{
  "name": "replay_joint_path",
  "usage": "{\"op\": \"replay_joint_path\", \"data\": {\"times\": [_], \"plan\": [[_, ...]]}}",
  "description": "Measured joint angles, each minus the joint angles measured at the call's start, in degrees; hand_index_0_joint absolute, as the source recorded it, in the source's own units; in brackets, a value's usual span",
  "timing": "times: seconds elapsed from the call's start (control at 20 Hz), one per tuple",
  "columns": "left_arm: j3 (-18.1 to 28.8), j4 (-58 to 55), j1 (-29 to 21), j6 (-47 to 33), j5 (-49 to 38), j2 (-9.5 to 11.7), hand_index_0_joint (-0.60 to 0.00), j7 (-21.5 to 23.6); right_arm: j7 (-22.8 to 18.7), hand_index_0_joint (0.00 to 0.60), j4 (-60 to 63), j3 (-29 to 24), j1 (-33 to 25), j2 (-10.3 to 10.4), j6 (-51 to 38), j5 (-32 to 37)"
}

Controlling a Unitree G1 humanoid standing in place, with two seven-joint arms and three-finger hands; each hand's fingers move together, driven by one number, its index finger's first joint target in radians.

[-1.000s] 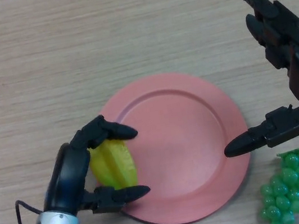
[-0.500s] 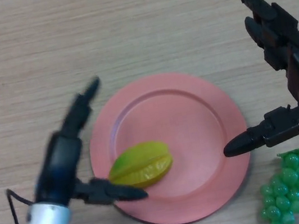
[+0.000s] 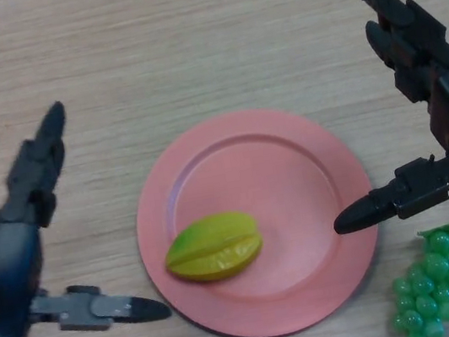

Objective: Pick up the yellow starfruit and place it on the plate

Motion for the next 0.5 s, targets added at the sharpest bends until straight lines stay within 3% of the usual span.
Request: {"op": "replay_joint_path", "data": {"times": [0.2,0.35,0.5], "plan": [[4.47,-0.06,-4.64,0.71,-4.35,1.83,0.0,0.04,0.0,0.0,-1.73,-0.1,1.03,0.0,-0.01,0.01],[4.46,-0.12,-6.45,0.93,-6.52,3.42,0.0,0.49,0.0,0.0,-2.01,-0.11,1.62,0.0,-0.01,0.14],[4.37,-0.11,-7.01,0.93,-6.4,3.45,0.0,2.19,0.0,0.0,-2.68,-0.12,2.1,0.0,-0.01,1.51]]}}
